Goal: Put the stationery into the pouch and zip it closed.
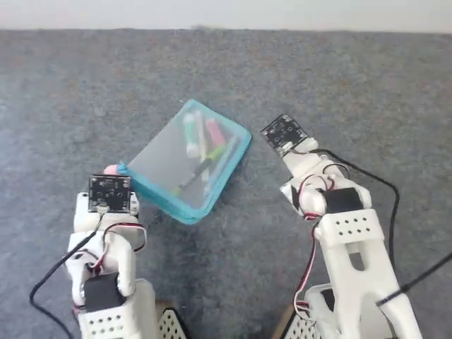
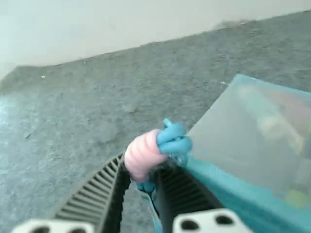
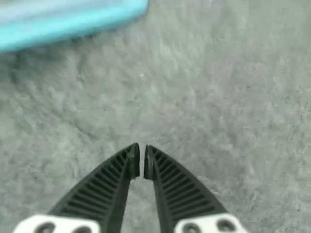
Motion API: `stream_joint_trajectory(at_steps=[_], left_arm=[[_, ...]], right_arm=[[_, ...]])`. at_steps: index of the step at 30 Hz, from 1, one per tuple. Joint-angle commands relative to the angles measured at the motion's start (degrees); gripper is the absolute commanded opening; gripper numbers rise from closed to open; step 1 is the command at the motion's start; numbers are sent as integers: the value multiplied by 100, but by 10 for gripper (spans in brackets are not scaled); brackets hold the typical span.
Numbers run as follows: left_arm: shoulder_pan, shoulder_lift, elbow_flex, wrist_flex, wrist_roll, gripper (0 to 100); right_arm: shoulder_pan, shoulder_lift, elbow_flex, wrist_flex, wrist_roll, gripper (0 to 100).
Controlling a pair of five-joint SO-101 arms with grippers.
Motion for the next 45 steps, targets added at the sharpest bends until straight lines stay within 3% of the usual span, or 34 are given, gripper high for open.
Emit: stream_joint_trajectory(at_steps=[1, 6, 10, 13, 17, 23, 30, 41, 45], left_arm=[[993, -9, 242, -185, -53, 119], [2505, 9, 620, 185, -765, 111], [3789, -9, 664, 571, -818, 102], [4264, -9, 673, 598, -809, 102], [4062, -9, 673, 519, -782, 117], [3024, -9, 259, 501, -492, 277], [1556, -18, -251, 97, 237, 297], [1389, -18, -259, -97, 325, 297], [1204, -18, -321, -229, 721, 298]], right_arm=[[13, -110, -105, -57, -422, 9], [13, -180, -105, -4, -615, 9], [13, -180, -105, -4, -624, 9], [4, -180, -88, -4, -624, 9], [-13, -119, -79, -4, -765, 20], [-321, -180, 88, -13, -941, 195], [-338, -180, 114, -57, -993, 151], [-330, -180, 114, -75, -1310, 147], [-295, -268, 290, -330, -1310, 128]])
